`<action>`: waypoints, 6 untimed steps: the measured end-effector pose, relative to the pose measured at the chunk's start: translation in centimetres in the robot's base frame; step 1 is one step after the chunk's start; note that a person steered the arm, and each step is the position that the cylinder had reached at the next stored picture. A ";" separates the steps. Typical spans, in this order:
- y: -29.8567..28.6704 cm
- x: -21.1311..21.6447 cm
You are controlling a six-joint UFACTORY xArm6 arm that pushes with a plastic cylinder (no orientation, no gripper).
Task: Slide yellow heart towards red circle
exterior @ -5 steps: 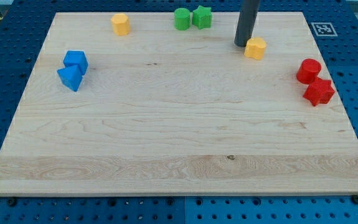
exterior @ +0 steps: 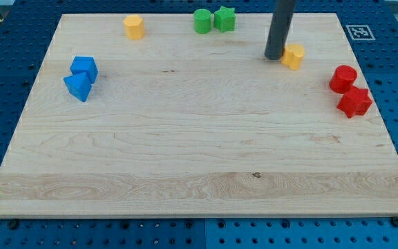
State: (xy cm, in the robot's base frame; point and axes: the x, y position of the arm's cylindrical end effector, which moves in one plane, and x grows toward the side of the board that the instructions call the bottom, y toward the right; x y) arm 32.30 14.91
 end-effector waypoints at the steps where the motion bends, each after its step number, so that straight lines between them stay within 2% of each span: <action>1: 3.4 0.0; 4: 7.5 0.0; 6: 7.9 0.9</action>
